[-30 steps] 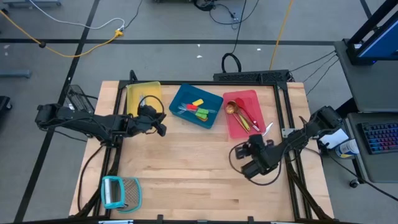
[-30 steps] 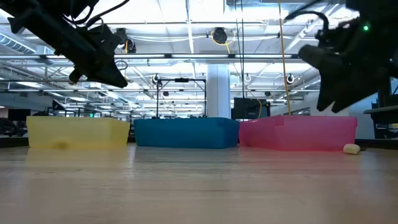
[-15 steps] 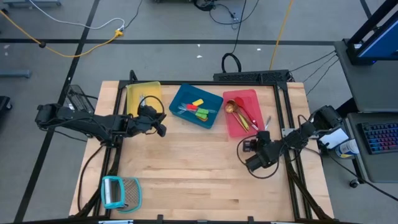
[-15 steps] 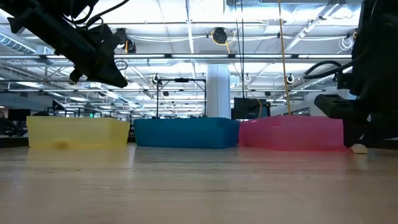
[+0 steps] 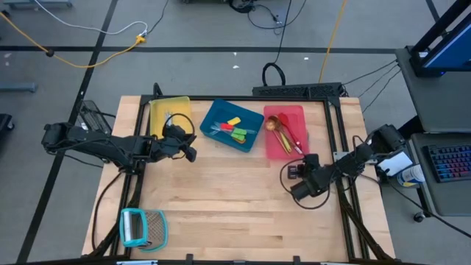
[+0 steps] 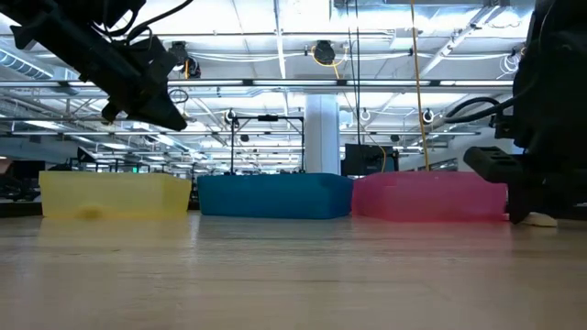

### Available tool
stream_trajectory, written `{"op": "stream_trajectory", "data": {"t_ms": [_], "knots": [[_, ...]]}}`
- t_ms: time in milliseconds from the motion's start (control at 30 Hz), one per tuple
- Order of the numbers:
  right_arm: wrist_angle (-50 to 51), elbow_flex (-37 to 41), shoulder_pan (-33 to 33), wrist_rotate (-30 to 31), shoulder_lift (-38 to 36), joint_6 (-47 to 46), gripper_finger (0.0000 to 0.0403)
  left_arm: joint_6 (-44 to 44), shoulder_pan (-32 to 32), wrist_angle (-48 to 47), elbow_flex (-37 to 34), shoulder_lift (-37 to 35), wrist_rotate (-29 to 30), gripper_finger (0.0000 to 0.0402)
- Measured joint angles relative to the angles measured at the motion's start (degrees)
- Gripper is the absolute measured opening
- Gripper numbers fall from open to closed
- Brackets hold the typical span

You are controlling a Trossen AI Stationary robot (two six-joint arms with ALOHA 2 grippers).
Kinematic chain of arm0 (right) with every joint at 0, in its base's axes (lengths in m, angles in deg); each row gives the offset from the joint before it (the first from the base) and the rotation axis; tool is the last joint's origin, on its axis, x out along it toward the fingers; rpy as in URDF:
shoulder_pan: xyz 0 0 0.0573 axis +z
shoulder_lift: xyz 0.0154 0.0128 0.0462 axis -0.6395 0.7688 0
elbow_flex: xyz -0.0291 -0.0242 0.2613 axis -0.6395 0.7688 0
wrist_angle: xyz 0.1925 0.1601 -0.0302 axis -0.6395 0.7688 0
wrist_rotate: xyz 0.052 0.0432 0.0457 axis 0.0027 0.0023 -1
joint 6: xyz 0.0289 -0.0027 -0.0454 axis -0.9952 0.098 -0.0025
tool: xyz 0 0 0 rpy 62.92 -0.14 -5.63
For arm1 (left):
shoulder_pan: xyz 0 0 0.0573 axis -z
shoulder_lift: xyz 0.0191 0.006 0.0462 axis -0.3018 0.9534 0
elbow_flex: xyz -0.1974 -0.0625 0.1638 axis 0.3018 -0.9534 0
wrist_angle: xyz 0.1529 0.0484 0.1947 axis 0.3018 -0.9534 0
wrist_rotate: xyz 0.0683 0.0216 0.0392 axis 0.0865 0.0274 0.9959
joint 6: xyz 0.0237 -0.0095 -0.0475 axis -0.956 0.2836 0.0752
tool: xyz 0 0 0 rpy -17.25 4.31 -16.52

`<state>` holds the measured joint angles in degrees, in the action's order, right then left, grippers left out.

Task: Pick & Place Kitchen Items
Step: Put the light yellow knife into the yellow bin

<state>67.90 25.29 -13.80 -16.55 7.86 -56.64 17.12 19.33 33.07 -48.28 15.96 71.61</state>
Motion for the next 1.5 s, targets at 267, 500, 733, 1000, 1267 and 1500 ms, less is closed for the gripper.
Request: {"op": "stream_trajectory", "data": {"t_ms": [267,500,733,1000,1267,1500], "knots": [[11.6,0.1,0.0,-2.9,0.1,-0.8,0.0072,0.6,0.0,-0.4,0.0,0.0,-0.5,0.0056],[14.3,0.1,0.0,-3.1,0.0,-1.8,0.0083,0.5,0.3,-0.5,0.0,0.0,-1.7,0.0056],[14.3,0.1,0.4,-0.5,0.0,-1.8,0.0074,0.8,1.2,-0.5,0.0,0.0,-1.7,0.0056],[17.7,-3.6,0.4,7.8,-0.1,0.9,0.0077,1.0,2.2,-0.5,0.0,0.0,-1.7,0.0056],[28.8,-10.6,0.4,17.8,-0.1,0.7,0.0080,2.1,2.3,-0.5,0.0,0.0,-1.7,0.0056],[25.6,-14.4,0.4,33.1,-0.1,7.2,0.0078,2.5,2.6,-0.5,0.0,0.0,-1.7,0.0056]]}}
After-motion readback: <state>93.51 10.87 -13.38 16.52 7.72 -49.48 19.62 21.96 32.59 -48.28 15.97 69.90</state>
